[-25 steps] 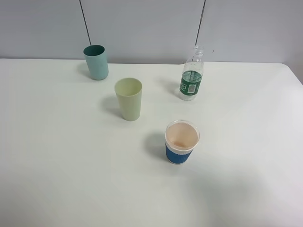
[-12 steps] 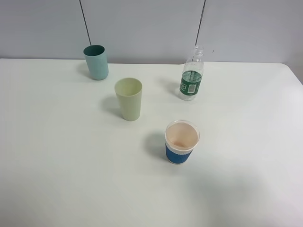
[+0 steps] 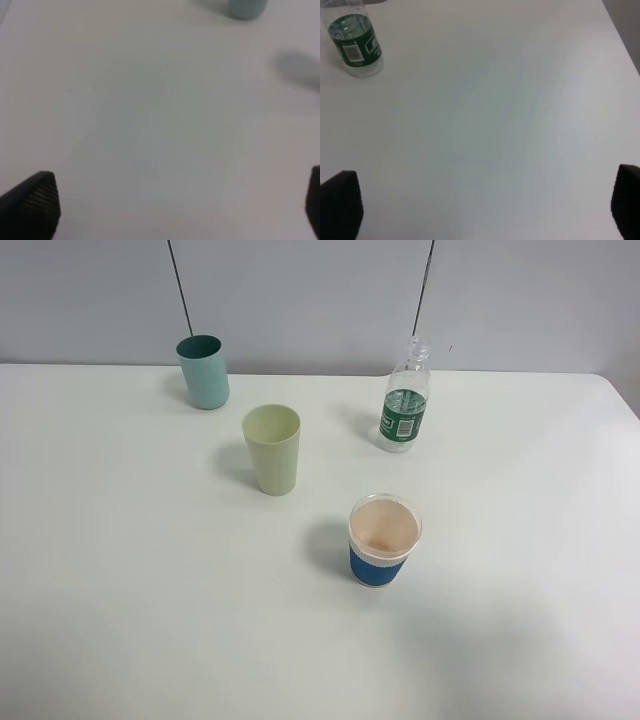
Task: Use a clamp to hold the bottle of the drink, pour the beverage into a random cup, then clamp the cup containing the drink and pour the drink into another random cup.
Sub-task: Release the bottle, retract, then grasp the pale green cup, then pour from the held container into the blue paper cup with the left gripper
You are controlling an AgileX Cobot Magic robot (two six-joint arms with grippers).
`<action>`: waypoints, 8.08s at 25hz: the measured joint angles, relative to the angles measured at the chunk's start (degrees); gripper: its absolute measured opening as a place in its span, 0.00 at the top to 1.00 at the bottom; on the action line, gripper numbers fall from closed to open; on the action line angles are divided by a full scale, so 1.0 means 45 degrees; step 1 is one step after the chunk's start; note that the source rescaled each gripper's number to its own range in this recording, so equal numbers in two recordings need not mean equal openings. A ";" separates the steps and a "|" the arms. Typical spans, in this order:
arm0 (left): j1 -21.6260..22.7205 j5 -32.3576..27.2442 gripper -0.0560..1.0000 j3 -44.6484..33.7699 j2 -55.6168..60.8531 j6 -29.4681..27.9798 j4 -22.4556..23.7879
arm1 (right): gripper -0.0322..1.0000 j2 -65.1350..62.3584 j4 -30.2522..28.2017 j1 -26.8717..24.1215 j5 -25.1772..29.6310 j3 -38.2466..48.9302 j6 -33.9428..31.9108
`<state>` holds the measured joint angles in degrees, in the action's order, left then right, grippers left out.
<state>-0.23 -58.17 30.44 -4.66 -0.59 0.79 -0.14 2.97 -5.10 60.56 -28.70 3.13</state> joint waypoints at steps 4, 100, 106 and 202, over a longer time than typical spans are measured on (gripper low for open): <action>0.0000 0.0755 0.00 0.0305 -0.1651 0.0291 0.0000 | 0.00 0.0000 0.0000 0.0000 0.0000 0.0000 0.0000; -0.4665 2.2307 0.00 -0.0838 -2.1920 -0.2197 0.6416 | 0.00 0.0000 0.0000 0.0000 0.0000 0.0000 0.0000; -0.4546 2.3848 0.00 -0.0826 -2.2905 -0.1649 0.5966 | 0.00 0.0000 0.0000 0.0000 0.0000 0.0000 0.0000; -0.4419 2.6659 0.90 0.0316 -2.3538 -0.1155 0.2202 | 0.00 0.0000 0.0000 0.0000 0.0000 0.0000 0.0000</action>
<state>-20.12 61.80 31.87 -110.58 -5.79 10.70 -0.14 2.97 -5.10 60.56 -28.70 3.13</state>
